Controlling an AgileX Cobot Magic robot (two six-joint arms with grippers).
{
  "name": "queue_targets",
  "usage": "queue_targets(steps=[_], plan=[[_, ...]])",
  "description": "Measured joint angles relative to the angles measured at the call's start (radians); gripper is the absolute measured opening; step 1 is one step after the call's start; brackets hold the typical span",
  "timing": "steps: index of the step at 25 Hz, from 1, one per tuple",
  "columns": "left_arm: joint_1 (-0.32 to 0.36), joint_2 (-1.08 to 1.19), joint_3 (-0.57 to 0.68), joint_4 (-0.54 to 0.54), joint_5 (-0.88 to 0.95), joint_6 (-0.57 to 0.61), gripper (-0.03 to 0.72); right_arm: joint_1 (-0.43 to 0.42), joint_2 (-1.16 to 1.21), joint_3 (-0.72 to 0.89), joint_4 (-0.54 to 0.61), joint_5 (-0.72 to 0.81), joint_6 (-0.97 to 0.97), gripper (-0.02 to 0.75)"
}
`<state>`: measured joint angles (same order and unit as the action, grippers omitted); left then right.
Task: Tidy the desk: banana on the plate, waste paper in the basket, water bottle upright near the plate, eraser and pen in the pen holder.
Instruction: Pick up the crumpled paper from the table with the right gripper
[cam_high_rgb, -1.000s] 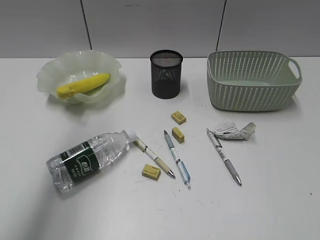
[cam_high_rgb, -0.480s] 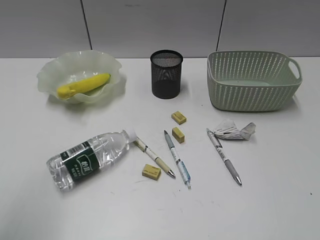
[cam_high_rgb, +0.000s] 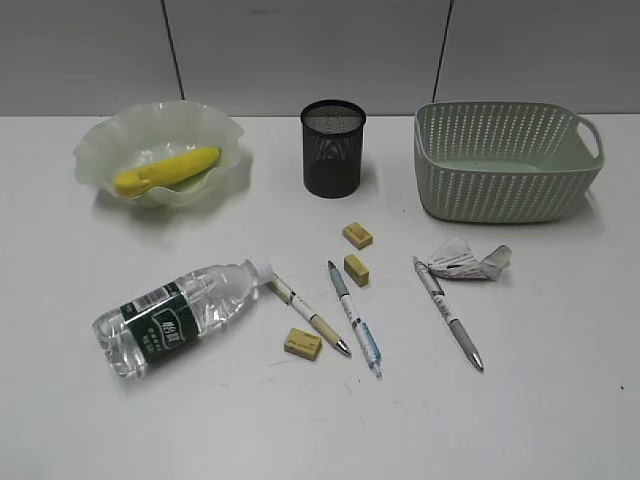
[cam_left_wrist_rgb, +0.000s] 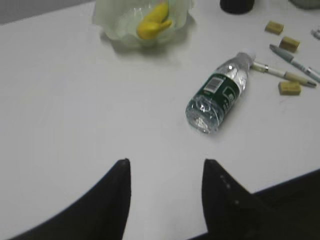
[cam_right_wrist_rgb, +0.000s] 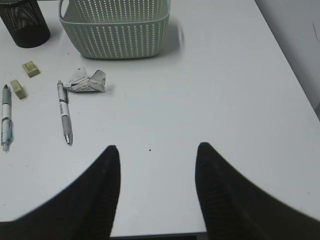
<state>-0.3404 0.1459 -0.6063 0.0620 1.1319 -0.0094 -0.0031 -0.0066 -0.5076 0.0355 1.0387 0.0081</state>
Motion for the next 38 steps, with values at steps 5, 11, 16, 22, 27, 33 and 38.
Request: queue_targets(steps=[5,11,16,22,27,33,38], plan=[[0.000,-0.148,0.066,-0.001,-0.059,0.000,0.351,0.000,0.000,0.000,0.000,-0.001,-0.002,0.393],[0.000,-0.152,0.068,-0.002,-0.071,0.000,0.350,0.000,0.072,-0.025,0.054,-0.050,-0.165,0.393],[0.000,-0.152,0.068,-0.003,-0.071,0.000,0.350,0.002,0.338,-0.064,0.158,-0.129,-0.377,0.393],[0.000,-0.152,0.068,-0.003,-0.072,0.000,0.350,0.073,0.719,-0.191,0.174,-0.229,-0.473,0.537],[0.000,-0.152,0.068,-0.003,-0.074,0.000,0.350,0.172,1.043,-0.350,0.174,-0.218,-0.570,0.582],[0.000,-0.152,0.068,-0.003,-0.074,0.000,0.350,0.231,1.450,-0.597,0.168,-0.123,-0.616,0.583],[0.000,-0.152,0.068,-0.003,-0.075,0.000,0.350,0.231,1.735,-0.789,0.167,-0.038,-0.616,0.583]])
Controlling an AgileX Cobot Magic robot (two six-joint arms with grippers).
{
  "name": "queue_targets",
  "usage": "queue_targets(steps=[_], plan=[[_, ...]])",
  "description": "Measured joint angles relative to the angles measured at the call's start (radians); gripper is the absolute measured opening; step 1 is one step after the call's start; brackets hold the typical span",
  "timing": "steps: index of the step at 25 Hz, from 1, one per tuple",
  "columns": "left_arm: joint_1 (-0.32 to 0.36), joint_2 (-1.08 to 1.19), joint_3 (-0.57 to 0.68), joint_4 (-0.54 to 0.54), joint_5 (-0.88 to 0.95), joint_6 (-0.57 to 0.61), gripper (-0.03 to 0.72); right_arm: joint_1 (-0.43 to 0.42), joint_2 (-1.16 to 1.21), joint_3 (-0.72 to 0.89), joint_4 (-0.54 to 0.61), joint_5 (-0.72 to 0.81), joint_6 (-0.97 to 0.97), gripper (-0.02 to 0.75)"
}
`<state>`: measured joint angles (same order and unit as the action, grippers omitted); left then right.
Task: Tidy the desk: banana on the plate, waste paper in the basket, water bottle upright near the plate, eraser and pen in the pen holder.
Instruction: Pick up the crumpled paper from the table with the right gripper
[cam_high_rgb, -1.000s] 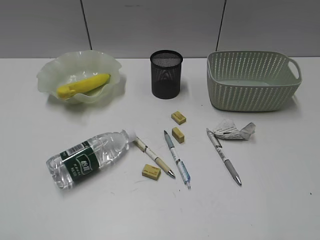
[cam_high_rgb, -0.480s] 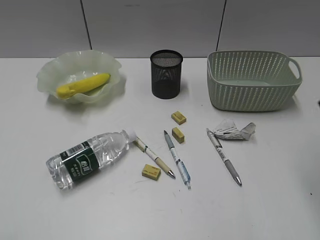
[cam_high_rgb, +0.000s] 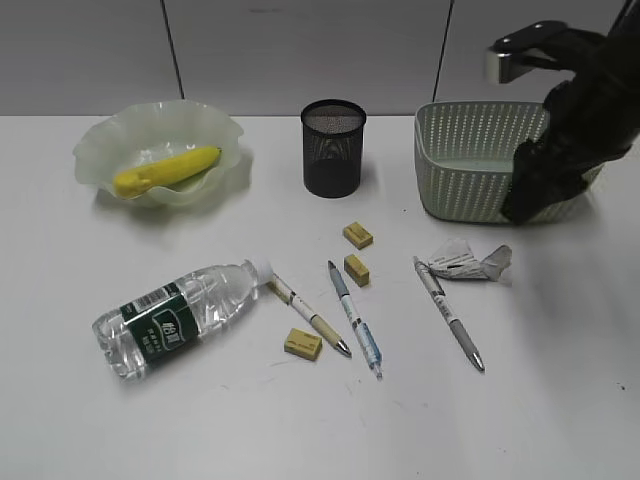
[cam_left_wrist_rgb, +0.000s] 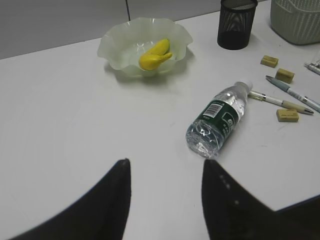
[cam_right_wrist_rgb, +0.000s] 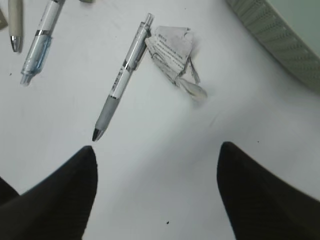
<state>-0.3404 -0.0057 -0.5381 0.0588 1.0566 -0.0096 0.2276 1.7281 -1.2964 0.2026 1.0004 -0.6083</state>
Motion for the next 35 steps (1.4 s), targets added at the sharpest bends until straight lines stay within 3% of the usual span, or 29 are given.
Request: queue_targets(steps=[11,20,35], plan=[[0.000,0.000,0.000,-0.001,0.000,0.000,0.350,0.021,0.255,-0.058,-0.025,-0.088,0.042,0.583],[0.000,0.000,0.000,-0.001,0.000,0.000,0.350,0.021,0.321,-0.061,-0.032,-0.197,0.046,0.583],[0.000,0.000,0.000,-0.001,0.000,-0.001,0.350,0.040,0.371,-0.061,-0.050,-0.215,0.039,0.583]])
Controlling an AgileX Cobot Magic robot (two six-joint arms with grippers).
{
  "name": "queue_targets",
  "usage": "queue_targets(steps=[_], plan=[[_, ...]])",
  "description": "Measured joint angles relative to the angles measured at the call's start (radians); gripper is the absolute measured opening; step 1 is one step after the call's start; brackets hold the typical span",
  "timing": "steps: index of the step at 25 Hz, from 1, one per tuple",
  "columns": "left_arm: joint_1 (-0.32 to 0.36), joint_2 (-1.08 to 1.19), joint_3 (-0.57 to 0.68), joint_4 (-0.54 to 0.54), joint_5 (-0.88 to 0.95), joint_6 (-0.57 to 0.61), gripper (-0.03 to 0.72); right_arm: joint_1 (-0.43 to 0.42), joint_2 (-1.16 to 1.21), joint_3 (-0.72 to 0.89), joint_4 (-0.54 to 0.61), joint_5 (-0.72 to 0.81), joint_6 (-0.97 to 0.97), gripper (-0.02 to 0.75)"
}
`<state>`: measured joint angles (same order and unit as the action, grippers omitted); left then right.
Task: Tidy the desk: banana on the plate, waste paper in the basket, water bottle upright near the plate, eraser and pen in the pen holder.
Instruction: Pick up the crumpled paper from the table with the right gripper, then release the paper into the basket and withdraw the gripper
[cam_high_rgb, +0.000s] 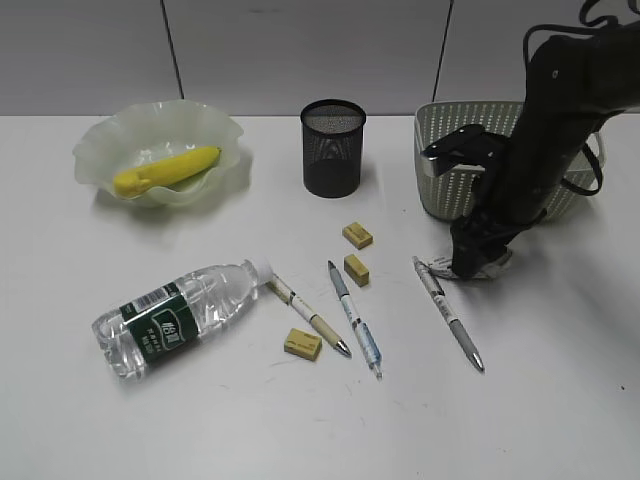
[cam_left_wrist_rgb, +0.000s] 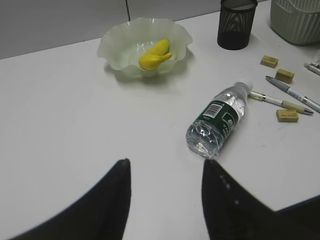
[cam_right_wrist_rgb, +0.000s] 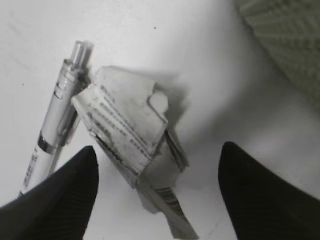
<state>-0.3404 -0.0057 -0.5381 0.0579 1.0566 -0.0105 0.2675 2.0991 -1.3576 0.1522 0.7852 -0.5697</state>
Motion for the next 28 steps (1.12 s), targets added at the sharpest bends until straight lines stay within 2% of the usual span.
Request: queue_targets(steps=[3,5,7,10,13,15,28], plan=[[0.000,0.000,0.000,0.000,0.000,0.000,0.350,0.029,0.008,0.000,-0.038,0.001,-0.001,0.564],[0.000,0.000,0.000,0.000,0.000,0.000,0.350,0.044,0.008,0.000,-0.053,0.001,-0.001,0.505],[0.000,0.000,0.000,0.000,0.000,0.000,0.350,0.051,0.009,0.000,-0.062,0.004,0.000,0.410],[0.000,0.000,0.000,0.000,0.000,0.000,0.350,0.051,0.009,0.000,-0.075,0.027,0.001,0.222],[0.000,0.000,0.000,0.000,0.000,0.000,0.350,0.051,0.009,0.000,-0.081,0.047,0.001,0.076],[0.000,0.000,0.000,0.000,0.000,0.000,0.350,0.051,0.009,0.000,-0.081,0.055,0.002,0.012],[0.000,0.000,0.000,0.000,-0.001,0.000,0.350,0.051,-0.103,0.000,-0.077,0.080,0.003,0.012]])
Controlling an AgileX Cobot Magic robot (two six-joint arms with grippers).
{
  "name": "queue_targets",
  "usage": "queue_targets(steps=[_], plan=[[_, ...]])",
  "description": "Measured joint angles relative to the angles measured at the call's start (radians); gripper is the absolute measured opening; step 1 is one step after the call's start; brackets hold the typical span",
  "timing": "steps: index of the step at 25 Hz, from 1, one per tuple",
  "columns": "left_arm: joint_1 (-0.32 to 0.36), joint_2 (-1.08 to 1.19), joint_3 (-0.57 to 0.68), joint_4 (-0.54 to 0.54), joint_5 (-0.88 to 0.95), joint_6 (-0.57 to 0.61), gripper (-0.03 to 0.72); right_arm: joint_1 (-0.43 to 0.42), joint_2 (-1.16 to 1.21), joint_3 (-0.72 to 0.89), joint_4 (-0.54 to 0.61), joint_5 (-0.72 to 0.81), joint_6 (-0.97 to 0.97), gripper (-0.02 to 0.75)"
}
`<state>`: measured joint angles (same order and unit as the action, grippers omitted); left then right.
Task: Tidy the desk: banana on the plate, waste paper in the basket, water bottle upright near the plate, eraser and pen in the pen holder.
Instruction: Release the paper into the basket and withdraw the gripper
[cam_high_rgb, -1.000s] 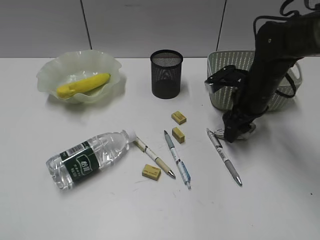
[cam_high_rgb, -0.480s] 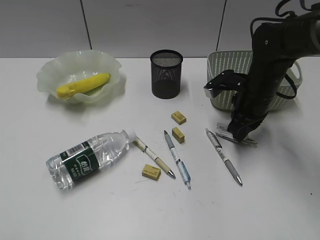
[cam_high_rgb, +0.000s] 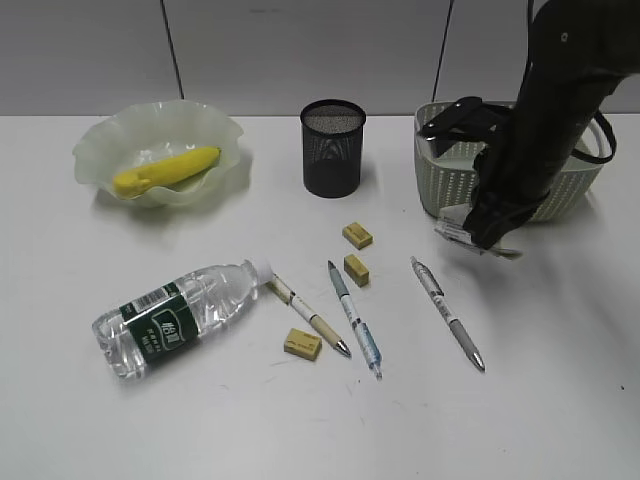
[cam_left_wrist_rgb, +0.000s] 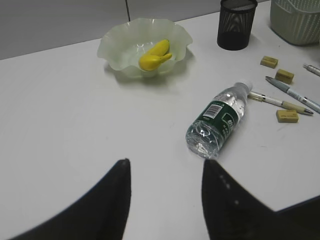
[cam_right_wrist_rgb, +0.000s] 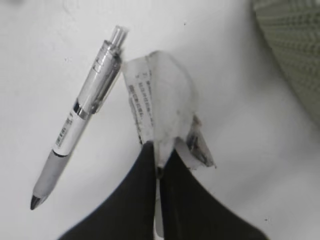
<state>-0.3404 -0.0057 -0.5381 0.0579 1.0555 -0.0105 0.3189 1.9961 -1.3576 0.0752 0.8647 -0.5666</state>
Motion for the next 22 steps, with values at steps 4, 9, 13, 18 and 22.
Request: queue_targets(steps=[4,9,13,18,22], plan=[[0.000,0.000,0.000,0.000,-0.001,0.000,0.350,0.000,-0.035,0.000,0.000,0.046,0.000,0.012],[0.000,0.000,0.000,0.000,-0.001,0.000,0.350,0.000,-0.130,0.000,0.009,0.071,-0.006,0.012],[0.000,0.000,0.000,0.000,-0.001,0.000,0.350,0.000,-0.237,0.000,0.011,0.019,-0.017,0.012],[0.000,0.000,0.000,0.000,-0.001,0.000,0.350,-0.007,-0.274,0.000,0.007,-0.160,-0.017,0.012],[0.000,0.000,0.000,0.000,-0.001,0.000,0.350,-0.030,-0.232,0.000,0.002,-0.312,-0.001,0.012]])
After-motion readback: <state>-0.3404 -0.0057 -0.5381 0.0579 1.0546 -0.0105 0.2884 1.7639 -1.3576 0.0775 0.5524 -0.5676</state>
